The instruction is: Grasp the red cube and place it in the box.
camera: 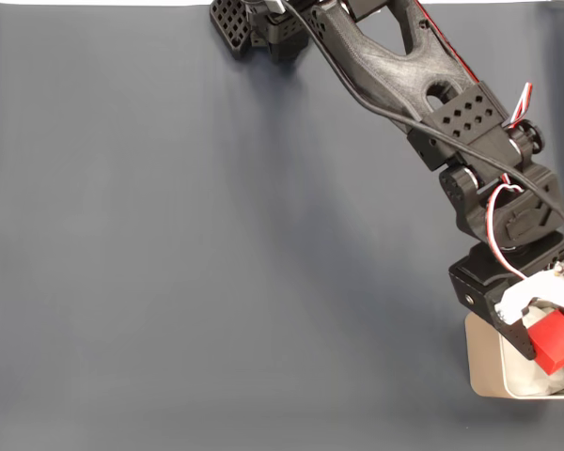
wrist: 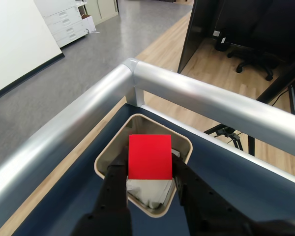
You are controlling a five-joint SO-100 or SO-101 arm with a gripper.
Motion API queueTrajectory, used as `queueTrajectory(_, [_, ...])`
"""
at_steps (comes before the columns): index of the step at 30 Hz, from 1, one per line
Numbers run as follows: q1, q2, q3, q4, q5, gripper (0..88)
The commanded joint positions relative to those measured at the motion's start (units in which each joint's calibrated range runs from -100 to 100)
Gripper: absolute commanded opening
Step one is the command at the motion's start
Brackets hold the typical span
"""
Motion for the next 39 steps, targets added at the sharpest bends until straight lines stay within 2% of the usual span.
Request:
queueTrajectory(1, [0.37, -0.97, -2.96, -1.72, -0.39, 8.1])
queueTrajectory(7, [0.44, -0.97, -2.96, -2.37, 0.2, 8.1])
queueTrajectory(8, [0.44, -0.97, -2.87, -2.21, 0.63, 11.0])
queueTrajectory(13, [0.72, -1.05, -2.78, -2.05, 0.88, 39.0])
queueTrajectory(15, [0.94, -1.23, -2.68, -1.96, 0.78, 45.5])
queueTrajectory(18, [1.15, -1.49, -2.68, -1.88, 1.03, 50.0])
queueTrajectory(23, [1.43, -1.57, -2.68, -1.96, 1.66, 53.2])
queueTrajectory(39, [1.5, -2.09, -2.59, -2.37, 1.86, 52.8])
